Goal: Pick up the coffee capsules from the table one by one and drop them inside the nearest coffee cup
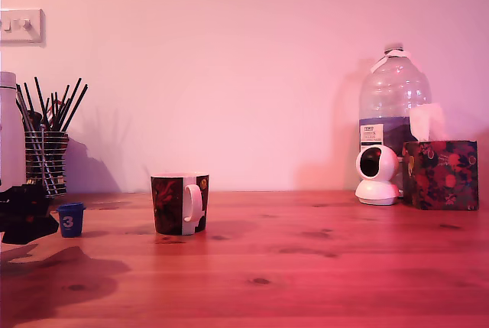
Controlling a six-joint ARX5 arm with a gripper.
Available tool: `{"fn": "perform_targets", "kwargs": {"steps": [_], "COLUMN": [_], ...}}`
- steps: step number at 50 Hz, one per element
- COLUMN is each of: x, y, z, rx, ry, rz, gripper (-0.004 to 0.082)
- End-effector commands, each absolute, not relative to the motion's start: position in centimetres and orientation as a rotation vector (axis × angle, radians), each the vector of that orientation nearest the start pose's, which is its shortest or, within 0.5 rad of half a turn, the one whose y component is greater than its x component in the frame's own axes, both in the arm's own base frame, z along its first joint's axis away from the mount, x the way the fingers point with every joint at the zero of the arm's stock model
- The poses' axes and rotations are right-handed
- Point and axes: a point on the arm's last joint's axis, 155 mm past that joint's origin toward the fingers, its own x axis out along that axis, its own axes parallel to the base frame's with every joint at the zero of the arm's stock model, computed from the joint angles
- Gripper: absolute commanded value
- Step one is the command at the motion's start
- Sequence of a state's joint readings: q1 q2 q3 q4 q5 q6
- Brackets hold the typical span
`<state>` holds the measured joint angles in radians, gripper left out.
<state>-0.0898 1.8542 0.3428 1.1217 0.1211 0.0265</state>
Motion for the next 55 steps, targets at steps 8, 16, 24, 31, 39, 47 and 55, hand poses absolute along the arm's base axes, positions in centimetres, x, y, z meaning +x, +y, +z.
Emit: {"fn": "perform_targets", "kwargs": {"steps": [8, 16, 24, 31, 39, 47, 55], "x": [39.9, 40.4, 41.6, 42.6, 43.6, 44.5, 45.6], "y": [-5.8, -6.1, -6.8, -7.0, -7.1, -7.4, -7.6], "z": [2.4, 2.9, 3.3, 3.3, 3.0, 1.5, 1.0], "rx": [-0.009, -0.038, -0.044, -0.043, -0.043, -0.046, -0.045], "ry": [0.380, 0.367, 0.372, 0.383, 0.391, 0.429, 0.431], "rz": [-0.209, -0.216, -0.251, -0.257, -0.256, -0.265, -0.266], "gripper": [0.0534, 0.0534, 0.0534, 0.0534, 0.0534, 0.0534, 0.0534]}}
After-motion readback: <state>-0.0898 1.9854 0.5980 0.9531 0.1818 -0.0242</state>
